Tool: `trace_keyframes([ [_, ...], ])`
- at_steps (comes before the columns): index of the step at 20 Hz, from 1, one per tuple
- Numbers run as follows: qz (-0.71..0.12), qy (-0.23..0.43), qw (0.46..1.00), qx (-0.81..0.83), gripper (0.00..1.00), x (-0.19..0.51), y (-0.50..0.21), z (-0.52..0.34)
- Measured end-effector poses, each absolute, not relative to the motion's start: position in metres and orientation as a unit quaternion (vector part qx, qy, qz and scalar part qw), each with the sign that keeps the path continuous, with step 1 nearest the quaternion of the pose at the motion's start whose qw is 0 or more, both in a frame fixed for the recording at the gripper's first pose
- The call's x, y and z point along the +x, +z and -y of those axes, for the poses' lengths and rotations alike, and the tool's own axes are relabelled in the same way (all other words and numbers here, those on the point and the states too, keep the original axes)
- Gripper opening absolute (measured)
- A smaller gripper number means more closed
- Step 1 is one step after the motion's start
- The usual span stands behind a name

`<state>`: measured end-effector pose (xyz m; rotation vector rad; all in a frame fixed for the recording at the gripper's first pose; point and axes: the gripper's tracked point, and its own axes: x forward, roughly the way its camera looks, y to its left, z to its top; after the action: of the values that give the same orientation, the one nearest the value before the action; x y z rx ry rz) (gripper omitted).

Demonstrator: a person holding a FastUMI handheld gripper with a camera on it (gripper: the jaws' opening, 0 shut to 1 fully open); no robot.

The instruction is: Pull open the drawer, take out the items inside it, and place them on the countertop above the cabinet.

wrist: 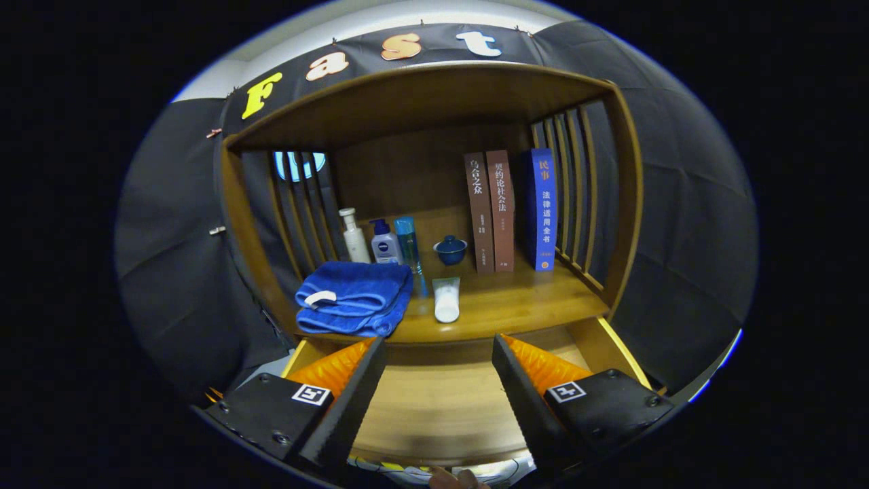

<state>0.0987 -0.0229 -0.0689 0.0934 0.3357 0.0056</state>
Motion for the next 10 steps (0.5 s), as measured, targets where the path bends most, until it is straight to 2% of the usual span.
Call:
trace_keyframes([
  [6,-0.123,-0.009,0.991,0.060,0.99,0.014,-0.125,0.032],
  [10,-0.109,-0.017,0.993,0.042,1.00,-0.013,-0.168,0.029],
])
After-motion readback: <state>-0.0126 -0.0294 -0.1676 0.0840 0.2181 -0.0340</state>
